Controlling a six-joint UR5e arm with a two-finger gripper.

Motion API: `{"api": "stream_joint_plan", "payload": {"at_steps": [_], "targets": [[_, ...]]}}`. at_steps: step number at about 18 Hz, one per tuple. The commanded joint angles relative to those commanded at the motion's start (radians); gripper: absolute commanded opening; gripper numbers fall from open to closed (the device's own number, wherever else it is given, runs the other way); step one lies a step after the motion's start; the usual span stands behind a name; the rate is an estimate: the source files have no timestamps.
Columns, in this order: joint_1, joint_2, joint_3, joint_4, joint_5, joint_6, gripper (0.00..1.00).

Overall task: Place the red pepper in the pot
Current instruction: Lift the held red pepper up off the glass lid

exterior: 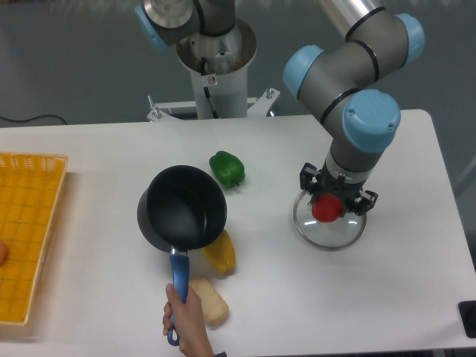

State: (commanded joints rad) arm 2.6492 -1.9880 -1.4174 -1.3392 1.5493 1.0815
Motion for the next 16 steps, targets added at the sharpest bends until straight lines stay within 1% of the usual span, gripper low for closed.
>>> {"api": "stream_joint_plan", "payload": {"at_steps": [8, 12, 16], "targets": [[-0.002, 0.005, -0.014, 0.000, -0.006, 0.000, 0.32], [-0.009, 0.040, -0.046, 0.002, -0.043, -0.003, 0.32], [-0.014, 0.083, -0.095, 0.005, -0.120, -0.009, 0.32]]}}
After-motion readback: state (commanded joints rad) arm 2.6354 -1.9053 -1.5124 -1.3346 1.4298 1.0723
